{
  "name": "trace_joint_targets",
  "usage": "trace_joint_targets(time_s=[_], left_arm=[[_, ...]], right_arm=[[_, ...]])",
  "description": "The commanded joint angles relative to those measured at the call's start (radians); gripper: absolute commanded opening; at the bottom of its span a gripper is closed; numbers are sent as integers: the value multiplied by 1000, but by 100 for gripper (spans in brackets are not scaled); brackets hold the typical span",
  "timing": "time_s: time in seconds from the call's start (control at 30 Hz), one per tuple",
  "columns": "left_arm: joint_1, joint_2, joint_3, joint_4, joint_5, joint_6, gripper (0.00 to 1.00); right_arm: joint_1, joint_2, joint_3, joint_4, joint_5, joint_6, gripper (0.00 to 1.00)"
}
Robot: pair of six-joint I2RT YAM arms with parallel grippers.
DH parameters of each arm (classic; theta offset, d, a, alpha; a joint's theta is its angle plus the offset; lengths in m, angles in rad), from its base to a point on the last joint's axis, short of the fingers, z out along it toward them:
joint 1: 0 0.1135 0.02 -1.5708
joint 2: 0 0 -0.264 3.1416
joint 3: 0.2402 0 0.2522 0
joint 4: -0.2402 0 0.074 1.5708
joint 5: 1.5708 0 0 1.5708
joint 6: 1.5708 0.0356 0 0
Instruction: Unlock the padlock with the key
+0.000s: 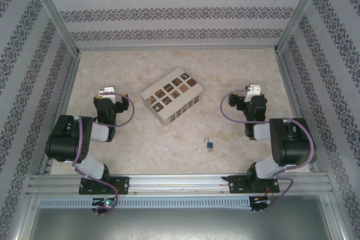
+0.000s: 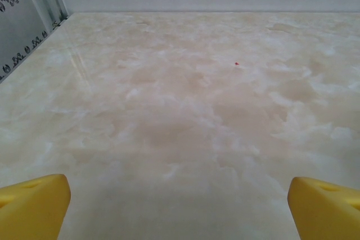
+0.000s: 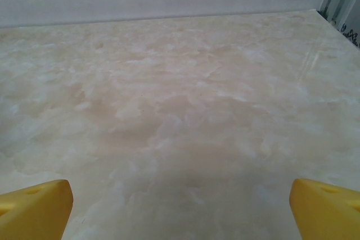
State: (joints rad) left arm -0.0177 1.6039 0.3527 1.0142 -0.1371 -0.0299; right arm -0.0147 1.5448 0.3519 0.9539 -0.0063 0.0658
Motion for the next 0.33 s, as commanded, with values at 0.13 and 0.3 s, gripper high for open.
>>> trace_joint_targets(time_s=[0.13,0.3], left_arm=[[12,-7,3,1,11,-9,99],[11,-7,3,0,11,-8,99]], right_arm=[[21,-12,25,-7,22,-28,98],[21,-12,24,-5,22,-28,98]])
